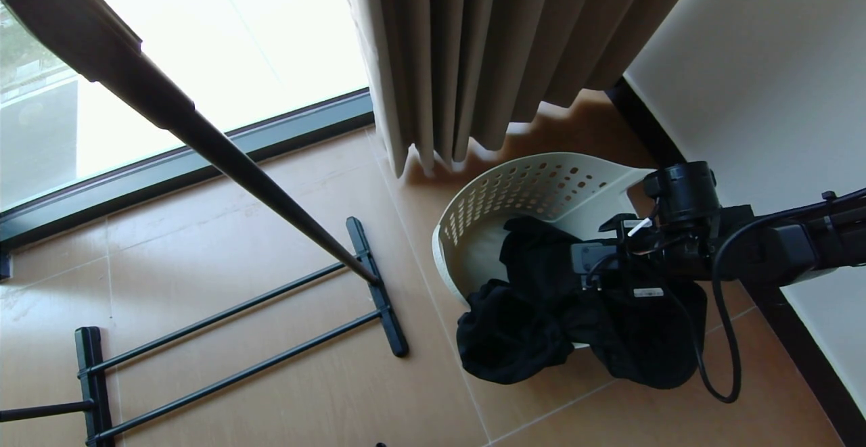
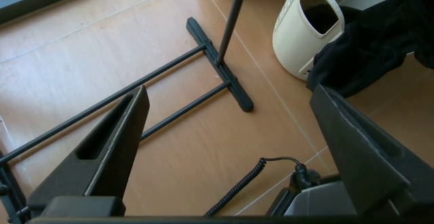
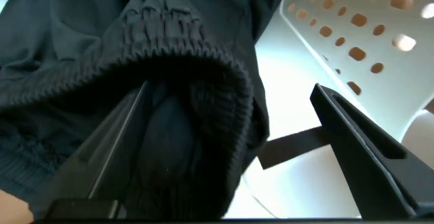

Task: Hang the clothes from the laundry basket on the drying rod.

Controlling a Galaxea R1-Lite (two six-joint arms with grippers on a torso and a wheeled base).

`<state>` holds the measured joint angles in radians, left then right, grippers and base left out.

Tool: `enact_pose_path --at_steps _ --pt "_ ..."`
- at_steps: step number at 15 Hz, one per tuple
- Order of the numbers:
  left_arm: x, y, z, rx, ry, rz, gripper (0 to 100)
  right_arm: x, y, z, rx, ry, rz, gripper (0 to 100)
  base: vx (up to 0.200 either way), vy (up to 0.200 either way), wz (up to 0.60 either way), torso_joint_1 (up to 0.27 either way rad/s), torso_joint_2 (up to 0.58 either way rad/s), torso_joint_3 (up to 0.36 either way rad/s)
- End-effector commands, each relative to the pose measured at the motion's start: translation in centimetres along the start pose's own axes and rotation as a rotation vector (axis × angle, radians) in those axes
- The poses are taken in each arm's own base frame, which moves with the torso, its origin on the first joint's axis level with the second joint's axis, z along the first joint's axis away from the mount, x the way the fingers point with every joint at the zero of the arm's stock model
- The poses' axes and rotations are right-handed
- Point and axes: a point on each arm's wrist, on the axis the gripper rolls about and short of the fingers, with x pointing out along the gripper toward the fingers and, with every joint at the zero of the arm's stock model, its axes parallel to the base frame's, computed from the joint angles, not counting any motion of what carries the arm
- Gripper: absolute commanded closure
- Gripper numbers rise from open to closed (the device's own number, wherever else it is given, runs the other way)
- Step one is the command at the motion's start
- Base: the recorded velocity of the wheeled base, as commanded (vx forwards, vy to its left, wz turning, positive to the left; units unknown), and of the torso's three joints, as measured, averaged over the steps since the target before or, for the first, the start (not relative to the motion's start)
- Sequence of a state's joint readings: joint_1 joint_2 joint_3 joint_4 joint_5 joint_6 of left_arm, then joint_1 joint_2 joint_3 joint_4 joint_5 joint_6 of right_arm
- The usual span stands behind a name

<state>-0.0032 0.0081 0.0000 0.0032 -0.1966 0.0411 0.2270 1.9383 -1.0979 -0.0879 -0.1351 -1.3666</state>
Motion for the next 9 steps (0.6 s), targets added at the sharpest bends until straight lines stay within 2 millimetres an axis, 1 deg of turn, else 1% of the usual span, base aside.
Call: enact_pose_path --at_steps 1,4,9 --pt "0.0 0.0 0.0 0.000 -0.001 0.000 0 0.5 0.0 0.0 0.000 0.002 0.004 0 0.000 0.000 0.00 0.000 0.00 0.000" --pt "0.0 0.0 0.0 0.000 -0.001 0.000 0 1.2 -0.3 0.2 0.002 0.002 0.004 0 0.000 0.000 0.00 0.000 0.00 0.000" --pt "0.0 0.0 0.0 0.000 0.000 0.005 0 2.2 -0.7 -0.3 0.013 0.012 -0.014 0 0.000 0.000 0.00 0.000 0.00 0.000"
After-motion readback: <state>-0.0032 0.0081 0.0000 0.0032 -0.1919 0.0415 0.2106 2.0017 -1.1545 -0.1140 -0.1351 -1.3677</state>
